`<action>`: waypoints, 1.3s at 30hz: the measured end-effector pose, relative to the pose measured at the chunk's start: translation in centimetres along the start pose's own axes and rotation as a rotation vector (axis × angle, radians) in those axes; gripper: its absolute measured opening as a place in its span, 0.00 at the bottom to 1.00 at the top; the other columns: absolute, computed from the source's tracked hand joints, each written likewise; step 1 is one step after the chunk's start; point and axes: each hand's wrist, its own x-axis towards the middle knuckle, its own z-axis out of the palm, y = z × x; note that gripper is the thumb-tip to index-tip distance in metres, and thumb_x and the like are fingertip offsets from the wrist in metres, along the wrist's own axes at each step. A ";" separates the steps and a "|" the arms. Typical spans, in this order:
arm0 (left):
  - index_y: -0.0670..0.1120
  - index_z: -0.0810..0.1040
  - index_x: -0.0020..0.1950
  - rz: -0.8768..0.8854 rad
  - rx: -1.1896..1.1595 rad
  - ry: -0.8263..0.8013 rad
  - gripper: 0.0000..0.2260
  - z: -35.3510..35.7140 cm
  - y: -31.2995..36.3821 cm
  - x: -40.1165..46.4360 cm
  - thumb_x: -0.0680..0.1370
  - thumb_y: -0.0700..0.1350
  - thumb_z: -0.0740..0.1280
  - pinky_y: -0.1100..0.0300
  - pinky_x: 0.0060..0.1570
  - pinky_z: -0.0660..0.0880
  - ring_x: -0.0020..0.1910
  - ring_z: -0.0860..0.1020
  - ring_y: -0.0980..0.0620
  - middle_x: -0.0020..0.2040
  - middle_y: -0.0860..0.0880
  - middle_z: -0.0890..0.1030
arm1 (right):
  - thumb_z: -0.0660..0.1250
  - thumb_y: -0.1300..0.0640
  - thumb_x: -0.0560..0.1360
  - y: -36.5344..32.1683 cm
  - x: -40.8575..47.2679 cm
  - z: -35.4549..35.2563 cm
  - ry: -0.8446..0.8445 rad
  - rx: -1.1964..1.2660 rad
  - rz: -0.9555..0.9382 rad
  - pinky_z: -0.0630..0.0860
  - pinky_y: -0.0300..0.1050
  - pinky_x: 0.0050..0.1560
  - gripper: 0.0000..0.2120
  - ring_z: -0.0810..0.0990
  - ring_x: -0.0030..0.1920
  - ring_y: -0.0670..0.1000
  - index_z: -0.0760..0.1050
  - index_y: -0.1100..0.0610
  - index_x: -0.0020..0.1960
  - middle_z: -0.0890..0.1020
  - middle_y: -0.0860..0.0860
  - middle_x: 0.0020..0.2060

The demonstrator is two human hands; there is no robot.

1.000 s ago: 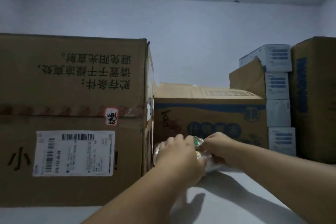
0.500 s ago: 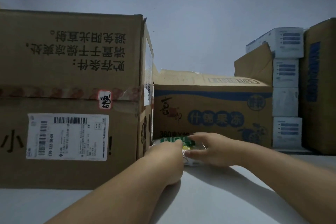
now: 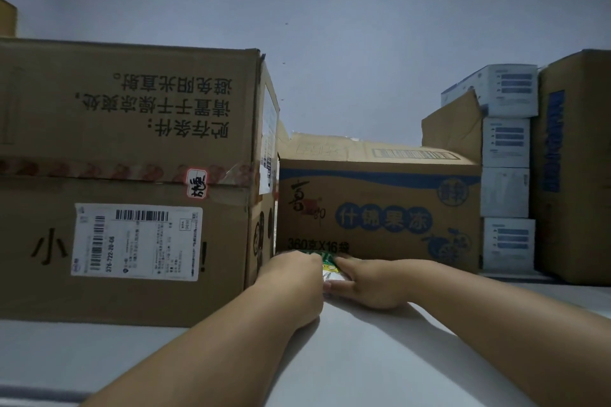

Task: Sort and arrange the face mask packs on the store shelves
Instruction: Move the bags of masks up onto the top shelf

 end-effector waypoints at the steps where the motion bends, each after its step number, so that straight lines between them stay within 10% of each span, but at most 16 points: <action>1: 0.47 0.66 0.67 -0.004 -0.022 0.008 0.18 0.0 0.0 -0.1 0.78 0.45 0.62 0.54 0.49 0.71 0.57 0.72 0.45 0.60 0.45 0.74 | 0.49 0.30 0.75 -0.1 -0.1 0.0 0.022 -0.032 0.001 0.52 0.52 0.75 0.42 0.52 0.77 0.54 0.44 0.54 0.78 0.50 0.51 0.78; 14: 0.58 0.47 0.78 0.014 -0.366 0.184 0.28 0.3 -0.5 -0.1 0.80 0.58 0.54 0.46 0.75 0.49 0.78 0.46 0.49 0.79 0.51 0.50 | 0.54 0.32 0.75 0.7 -6.8 -1.2 0.165 0.082 0.020 0.44 0.53 0.75 0.39 0.38 0.77 0.52 0.42 0.47 0.78 0.40 0.50 0.78; 25: 0.57 0.60 0.76 0.139 -0.485 0.291 0.25 -0.8 -0.8 -2.0 0.79 0.61 0.56 0.54 0.69 0.61 0.74 0.61 0.54 0.76 0.54 0.63 | 0.61 0.38 0.76 -2.9 -17.9 1.5 0.506 0.212 -0.348 0.63 0.38 0.65 0.27 0.63 0.68 0.39 0.58 0.37 0.73 0.65 0.34 0.69; 39: 0.38 0.81 0.49 0.154 -0.197 0.805 0.17 -0.7 -8.5 -22.6 0.76 0.47 0.57 0.62 0.37 0.71 0.37 0.74 0.53 0.39 0.50 0.77 | 0.63 0.38 0.75 -14.6 -16.5 11.4 0.219 0.408 -0.889 0.53 0.27 0.60 0.27 0.56 0.67 0.35 0.59 0.38 0.72 0.59 0.33 0.68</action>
